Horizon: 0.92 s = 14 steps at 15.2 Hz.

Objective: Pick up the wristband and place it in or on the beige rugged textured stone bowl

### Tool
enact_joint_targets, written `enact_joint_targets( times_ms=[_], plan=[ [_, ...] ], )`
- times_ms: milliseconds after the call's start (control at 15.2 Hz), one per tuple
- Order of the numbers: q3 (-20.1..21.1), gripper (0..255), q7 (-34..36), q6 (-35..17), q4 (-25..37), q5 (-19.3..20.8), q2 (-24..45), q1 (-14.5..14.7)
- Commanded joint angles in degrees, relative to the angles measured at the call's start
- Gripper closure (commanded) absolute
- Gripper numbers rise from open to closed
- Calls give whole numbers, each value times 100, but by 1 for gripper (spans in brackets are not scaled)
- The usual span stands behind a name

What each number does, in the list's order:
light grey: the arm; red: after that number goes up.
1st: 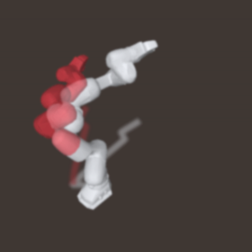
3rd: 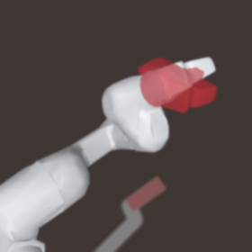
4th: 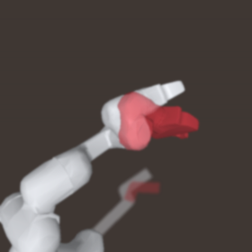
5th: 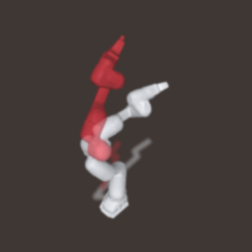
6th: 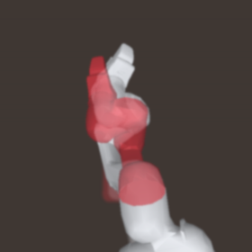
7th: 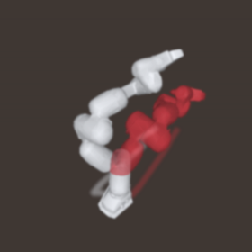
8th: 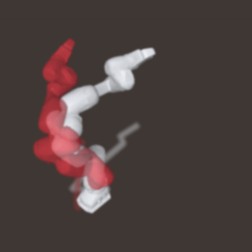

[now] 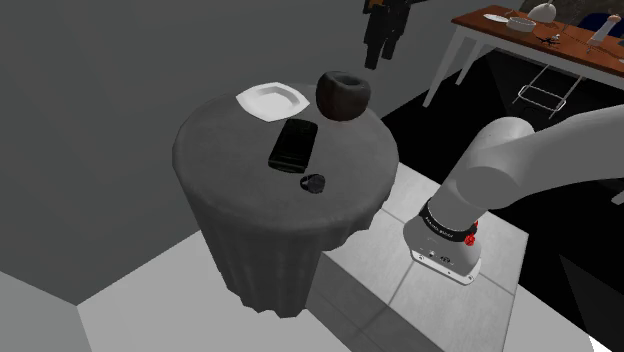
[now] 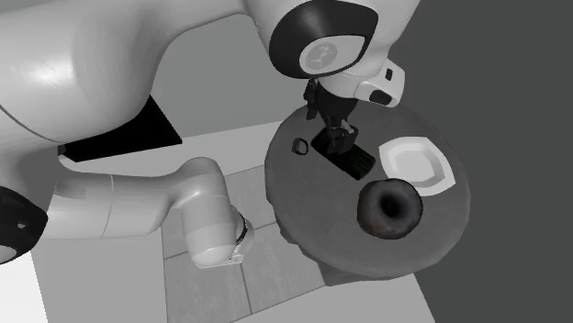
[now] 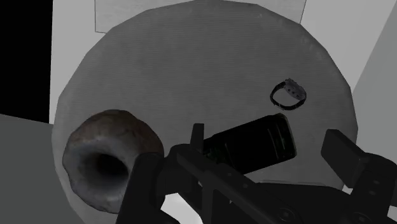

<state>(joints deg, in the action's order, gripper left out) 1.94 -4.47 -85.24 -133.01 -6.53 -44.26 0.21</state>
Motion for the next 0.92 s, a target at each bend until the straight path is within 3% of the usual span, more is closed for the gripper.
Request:
enact_joint_targets(
  times_ms=[0,462,858],
  plan=[
    [0,0,0,0,0,0,0,0],
    [1132,0,887,-1185,-1068,-147,-204,210],
    [2207,0,1754,-2278,-1657,-217,138,343]
  ],
)
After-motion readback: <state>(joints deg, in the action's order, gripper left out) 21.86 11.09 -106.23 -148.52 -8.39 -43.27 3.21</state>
